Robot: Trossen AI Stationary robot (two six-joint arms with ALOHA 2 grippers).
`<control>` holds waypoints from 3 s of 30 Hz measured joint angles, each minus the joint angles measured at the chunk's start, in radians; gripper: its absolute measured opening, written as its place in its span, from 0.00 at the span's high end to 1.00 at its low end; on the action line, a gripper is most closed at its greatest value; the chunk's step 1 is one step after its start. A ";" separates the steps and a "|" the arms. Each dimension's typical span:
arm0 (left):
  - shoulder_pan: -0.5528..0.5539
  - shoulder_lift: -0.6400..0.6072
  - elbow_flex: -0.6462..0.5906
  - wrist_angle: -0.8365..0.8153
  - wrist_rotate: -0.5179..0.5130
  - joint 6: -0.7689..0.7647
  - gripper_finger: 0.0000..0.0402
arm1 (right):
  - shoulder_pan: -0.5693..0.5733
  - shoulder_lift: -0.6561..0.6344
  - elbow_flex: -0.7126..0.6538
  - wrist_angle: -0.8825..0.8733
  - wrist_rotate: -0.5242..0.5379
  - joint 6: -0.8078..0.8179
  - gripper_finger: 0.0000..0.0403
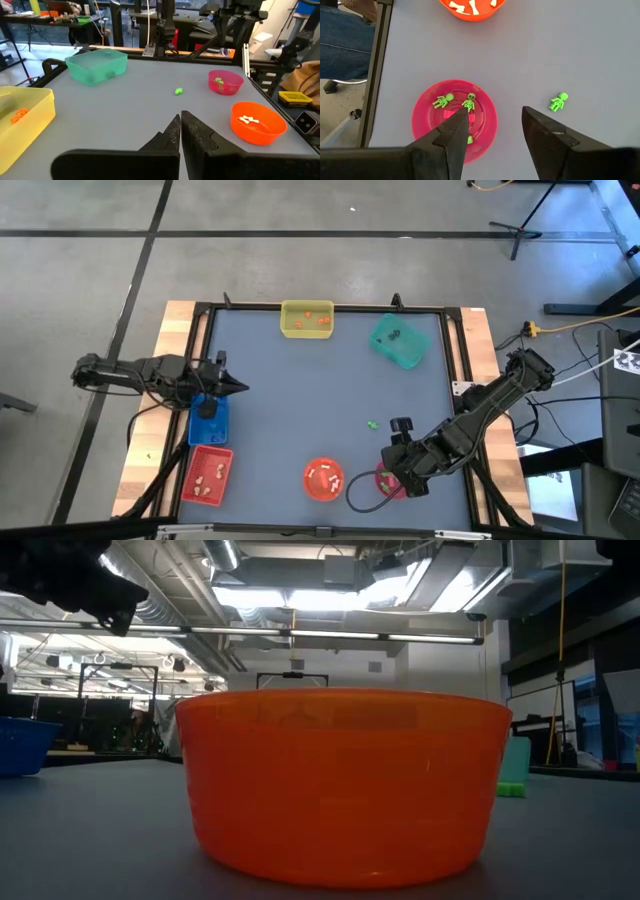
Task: Sort Halloween decoration
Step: Put the green skeleton toy into the pink bowl
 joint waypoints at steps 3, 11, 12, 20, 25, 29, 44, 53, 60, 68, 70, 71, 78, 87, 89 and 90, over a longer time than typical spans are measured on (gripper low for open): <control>0.000 -0.035 -0.022 0.000 0.003 0.000 1.00 | 0.000 0.000 0.000 0.000 0.000 0.000 0.55; 0.000 -0.120 -0.118 0.000 0.003 -0.011 1.00 | 0.000 0.000 0.000 0.001 0.000 0.000 0.55; 0.000 -0.131 -0.131 0.000 0.003 -0.013 1.00 | 0.000 0.000 0.000 0.001 0.000 0.000 0.55; 0.000 -0.194 -0.188 0.016 0.008 -0.011 1.00 | 0.000 0.000 0.000 0.002 0.000 0.000 0.55; 0.000 -0.194 -0.189 0.018 0.024 0.013 1.00 | 0.000 0.000 0.000 0.002 0.000 0.000 0.55; 0.000 -0.194 -0.189 0.019 0.026 0.030 1.00 | 0.000 0.000 0.000 0.002 0.000 0.000 0.55; 0.000 -0.194 -0.189 0.023 0.101 0.050 1.00 | 0.000 0.000 0.000 0.002 0.000 0.000 0.55; 0.000 -0.194 -0.189 0.023 0.097 0.067 1.00 | 0.000 0.000 0.000 0.002 0.000 0.000 0.55; 0.000 -0.194 -0.189 0.010 0.097 0.071 1.00 | 0.000 0.000 0.000 0.002 0.000 0.000 0.55; 0.000 -0.194 -0.188 0.003 0.095 0.071 1.00 | 0.000 0.000 0.000 0.002 0.000 0.000 0.55; 0.000 -0.194 -0.188 0.003 0.095 0.071 1.00 | 0.000 0.000 0.000 0.002 0.000 0.000 0.55; 0.000 -0.194 -0.188 0.003 0.095 0.071 1.00 | 0.000 0.000 0.000 0.002 0.000 0.000 0.55; 0.000 -0.194 -0.188 0.002 0.095 0.077 1.00 | 0.000 0.000 0.000 0.002 0.000 0.000 0.55; 0.000 -0.194 -0.188 0.009 0.100 0.155 1.00 | 0.000 0.000 0.000 0.002 0.000 0.000 0.55; 0.000 -0.194 -0.188 0.010 0.100 0.173 1.00 | 0.000 0.000 0.000 0.002 0.000 0.000 0.55; 0.000 -0.194 -0.188 0.011 0.101 0.176 1.00 | 0.000 0.000 0.000 0.002 0.000 0.000 0.55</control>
